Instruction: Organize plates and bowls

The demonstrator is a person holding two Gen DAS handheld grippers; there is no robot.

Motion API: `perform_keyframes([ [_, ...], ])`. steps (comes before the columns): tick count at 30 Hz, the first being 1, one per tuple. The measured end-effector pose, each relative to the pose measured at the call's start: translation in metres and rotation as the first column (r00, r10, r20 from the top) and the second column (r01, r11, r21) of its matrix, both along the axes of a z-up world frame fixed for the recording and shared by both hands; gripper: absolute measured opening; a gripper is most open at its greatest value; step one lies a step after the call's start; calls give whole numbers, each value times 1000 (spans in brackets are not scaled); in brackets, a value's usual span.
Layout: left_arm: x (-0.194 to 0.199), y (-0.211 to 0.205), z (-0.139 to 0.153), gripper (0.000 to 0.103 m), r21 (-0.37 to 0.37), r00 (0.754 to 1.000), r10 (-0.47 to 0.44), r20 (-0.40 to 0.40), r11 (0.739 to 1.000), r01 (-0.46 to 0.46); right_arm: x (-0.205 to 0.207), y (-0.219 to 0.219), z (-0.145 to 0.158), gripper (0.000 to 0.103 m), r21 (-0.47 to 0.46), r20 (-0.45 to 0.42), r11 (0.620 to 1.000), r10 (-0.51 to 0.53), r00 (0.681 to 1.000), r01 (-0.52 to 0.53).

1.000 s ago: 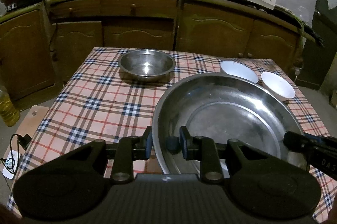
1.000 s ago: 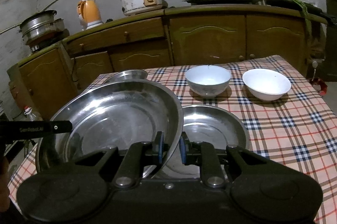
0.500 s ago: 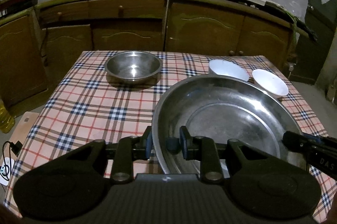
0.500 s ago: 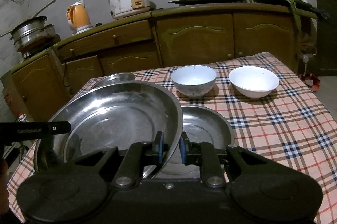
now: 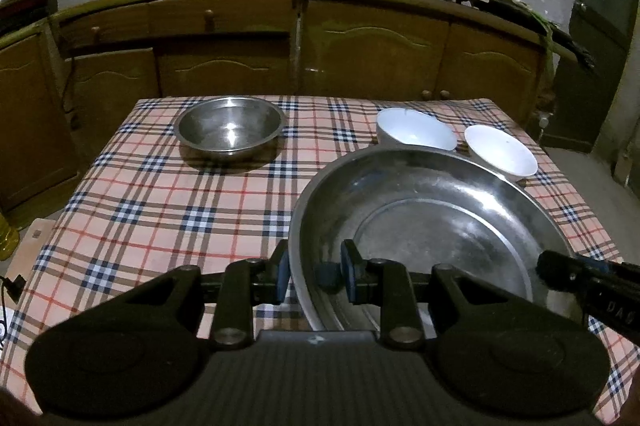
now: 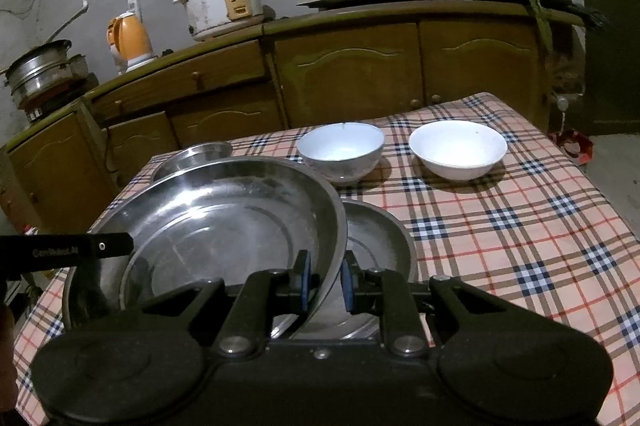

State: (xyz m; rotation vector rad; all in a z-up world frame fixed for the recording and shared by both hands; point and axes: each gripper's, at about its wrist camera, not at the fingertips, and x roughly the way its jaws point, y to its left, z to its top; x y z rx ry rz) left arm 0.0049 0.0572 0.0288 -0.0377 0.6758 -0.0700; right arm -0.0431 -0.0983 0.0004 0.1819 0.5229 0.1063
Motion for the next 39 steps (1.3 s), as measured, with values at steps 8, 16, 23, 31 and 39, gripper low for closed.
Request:
perform_keyframes([
  [8,4,-15,-1,26,-1,1000,-27,-11,1000,27,-5,-15,-2,22,6,-12,999,-36,999,36],
  [16,7,-35,-1,27,-2,997,-71,-15,997,71,-13,-34,-5,22,17,-30,996,-87,996,87],
  [23,6,-40,-6,27,11,996,-89,-24,996,89,-17,-42,-9,22,17,-42,995,-98,994,99],
  [31,11,-32,-14,28,27,997,-59,-51,998,60,-6,-34,-21,23,19,-70,998,-58,996,59],
  [39,18,-32,-29,29,39,994,-57,-90,997,61,4,-31,-30,23,0,-98,999,-49,994,49],
])
